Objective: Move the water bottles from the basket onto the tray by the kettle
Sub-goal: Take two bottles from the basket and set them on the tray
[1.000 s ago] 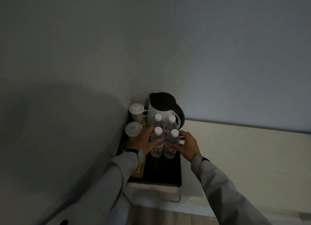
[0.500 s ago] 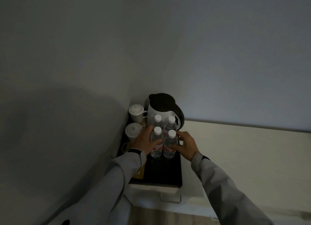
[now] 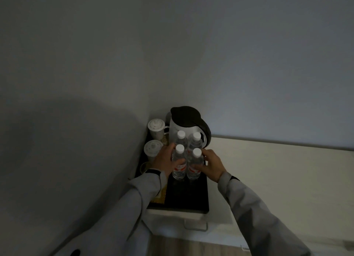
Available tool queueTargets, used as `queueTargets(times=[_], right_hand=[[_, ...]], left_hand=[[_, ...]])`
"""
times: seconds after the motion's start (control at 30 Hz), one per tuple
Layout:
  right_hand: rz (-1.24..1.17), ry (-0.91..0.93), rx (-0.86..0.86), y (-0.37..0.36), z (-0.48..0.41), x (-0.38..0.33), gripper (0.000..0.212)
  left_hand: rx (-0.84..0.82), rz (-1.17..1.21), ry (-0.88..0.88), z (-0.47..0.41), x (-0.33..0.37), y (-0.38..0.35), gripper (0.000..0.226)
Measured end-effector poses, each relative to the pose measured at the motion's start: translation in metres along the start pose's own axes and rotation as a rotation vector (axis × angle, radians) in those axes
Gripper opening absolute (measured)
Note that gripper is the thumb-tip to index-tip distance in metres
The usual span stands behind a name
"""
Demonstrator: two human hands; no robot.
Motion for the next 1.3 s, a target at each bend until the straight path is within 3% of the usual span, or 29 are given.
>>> queueTargets(times=[0.43,1.1,1.3], right_hand=[[-0.063,-0.096,0.095,-0.003,-0.002,0.007,0.058],[-0.036,0.001,0.065,-0.001,0.000,-0.003,0.049],[-0.039,-0.051,0.086,-0.002,-0.001,0.001,0.052]], left_hand=[[0.007,-0.018,-0.011,-0.005,0.000,-0.001,0.044],[0.017,0.031,0.038,-0.001,-0.003,0.003,0.049],[-0.002,0.029,0.033,-0.004,0.000,0.004,0.051]])
Point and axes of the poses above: each hand's wrist, its own z-axis away from the middle knuckle, its own y-axis out of the back of the hand, x = y × z, the point moved 5 cm from there along -z, towards the middle knuckle
